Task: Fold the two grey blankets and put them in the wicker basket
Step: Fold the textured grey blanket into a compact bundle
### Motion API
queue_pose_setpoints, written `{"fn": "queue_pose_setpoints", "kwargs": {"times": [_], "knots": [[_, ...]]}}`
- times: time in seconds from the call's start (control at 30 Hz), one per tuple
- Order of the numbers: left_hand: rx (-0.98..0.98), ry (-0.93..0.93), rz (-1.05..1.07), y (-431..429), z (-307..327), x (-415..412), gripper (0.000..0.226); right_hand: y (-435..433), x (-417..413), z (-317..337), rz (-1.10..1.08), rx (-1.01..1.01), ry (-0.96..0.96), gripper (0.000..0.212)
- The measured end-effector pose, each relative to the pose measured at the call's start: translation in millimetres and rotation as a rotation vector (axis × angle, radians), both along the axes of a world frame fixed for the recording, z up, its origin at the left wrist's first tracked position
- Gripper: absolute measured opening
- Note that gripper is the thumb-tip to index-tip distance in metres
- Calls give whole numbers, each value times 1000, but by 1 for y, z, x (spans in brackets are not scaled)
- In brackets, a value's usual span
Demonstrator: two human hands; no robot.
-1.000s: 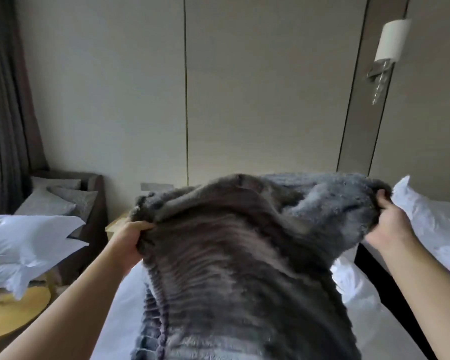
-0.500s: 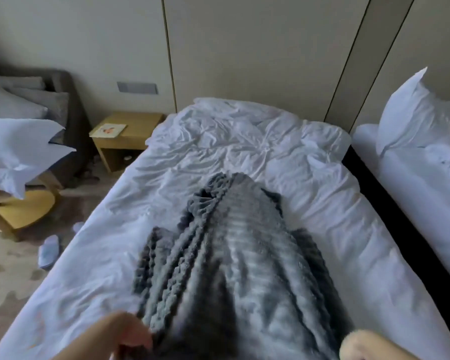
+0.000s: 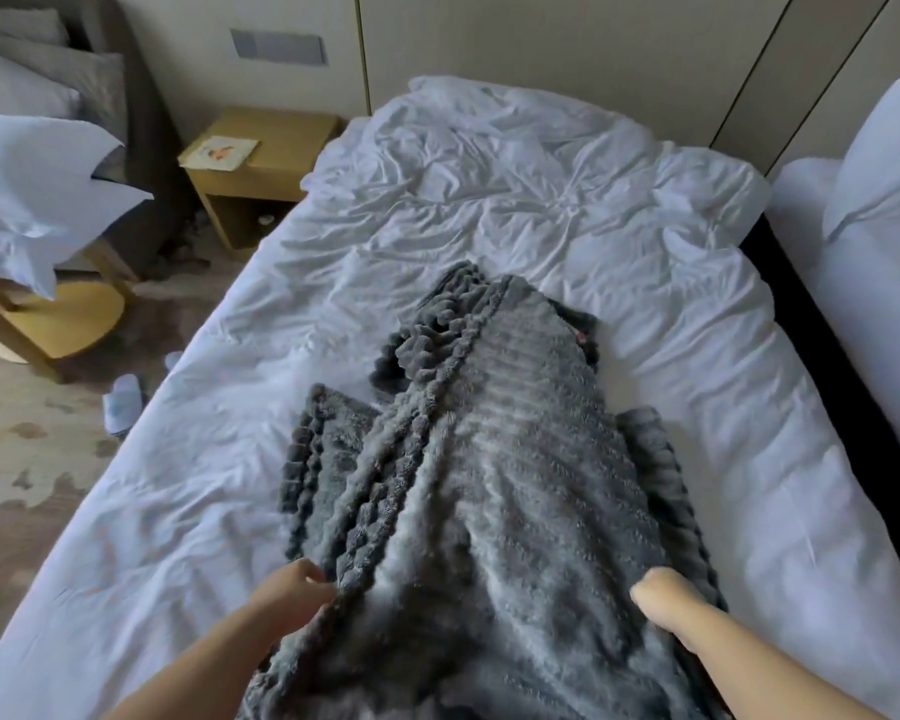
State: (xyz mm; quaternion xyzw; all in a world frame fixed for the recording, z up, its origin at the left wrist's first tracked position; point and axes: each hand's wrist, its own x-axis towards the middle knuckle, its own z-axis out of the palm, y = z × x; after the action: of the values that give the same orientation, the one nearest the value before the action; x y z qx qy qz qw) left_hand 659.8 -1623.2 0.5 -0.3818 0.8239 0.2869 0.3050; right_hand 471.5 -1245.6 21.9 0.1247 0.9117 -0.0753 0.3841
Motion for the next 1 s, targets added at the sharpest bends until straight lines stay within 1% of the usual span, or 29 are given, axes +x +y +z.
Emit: {"fn": "queue_pose_setpoints", "kwargs": {"times": [0.03, 0.07, 0.1, 0.13, 0.2, 0.27, 0.37, 0.47, 0.53, 0.57, 0.6, 0.63, 0.7, 0.73, 0.77, 0.8, 0.87, 0.9, 1.0], "knots": [[8, 22, 27, -3, 0, -7, 18, -16, -3, 10, 17, -27, 19, 30], [21, 50, 47, -5, 1, -14, 20, -28, -8, 9, 20, -63, 55, 34], [39, 62, 65, -7, 4, -22, 22, -39, -16, 8, 24, -118, 46, 35], [53, 81, 68, -10, 3, -31, 25, -52, -22, 7, 4, -175, 57, 33], [71, 126, 71, -17, 3, -49, 34, -73, -30, 4, -86, -328, 8, 24], [124, 175, 128, -20, 0, -66, 39, -96, -34, 6, -189, -463, -21, 18], [184, 251, 203, -26, -12, -90, 43, -134, -43, 1, -175, -577, -39, 18], [174, 322, 236, -32, -34, -115, 51, -183, -52, -10, -136, -716, -51, 24], [171, 325, 251, -33, -49, -128, 58, -220, -59, -24, -147, -829, -87, 24], [188, 309, 259, -31, -55, -132, 58, -238, -61, -31, -172, -878, -112, 21], [217, 292, 274, -28, -59, -133, 54, -254, -63, -40, -199, -898, -123, 16], [254, 273, 300, -25, -63, -132, 46, -268, -64, -48, -218, -884, -117, 16], [327, 235, 371, -20, -69, -127, 27, -287, -64, -68, -241, -758, -98, 43], [367, 226, 419, -20, -71, -125, 17, -291, -63, -75, -259, -679, -79, 54], [419, 227, 478, -20, -69, -123, 10, -293, -62, -80, -275, -623, -46, 55], [480, 239, 538, -21, -68, -121, 9, -293, -62, -83, -286, -595, -12, 44], [581, 283, 625, -24, -63, -118, 11, -289, -66, -87, -294, -621, 14, 11], [600, 311, 650, -26, -59, -117, 9, -285, -68, -86, -302, -655, 9, 4], [573, 388, 718, -29, -49, -114, 12, -269, -71, -70, -366, -765, 9, 10]]}}
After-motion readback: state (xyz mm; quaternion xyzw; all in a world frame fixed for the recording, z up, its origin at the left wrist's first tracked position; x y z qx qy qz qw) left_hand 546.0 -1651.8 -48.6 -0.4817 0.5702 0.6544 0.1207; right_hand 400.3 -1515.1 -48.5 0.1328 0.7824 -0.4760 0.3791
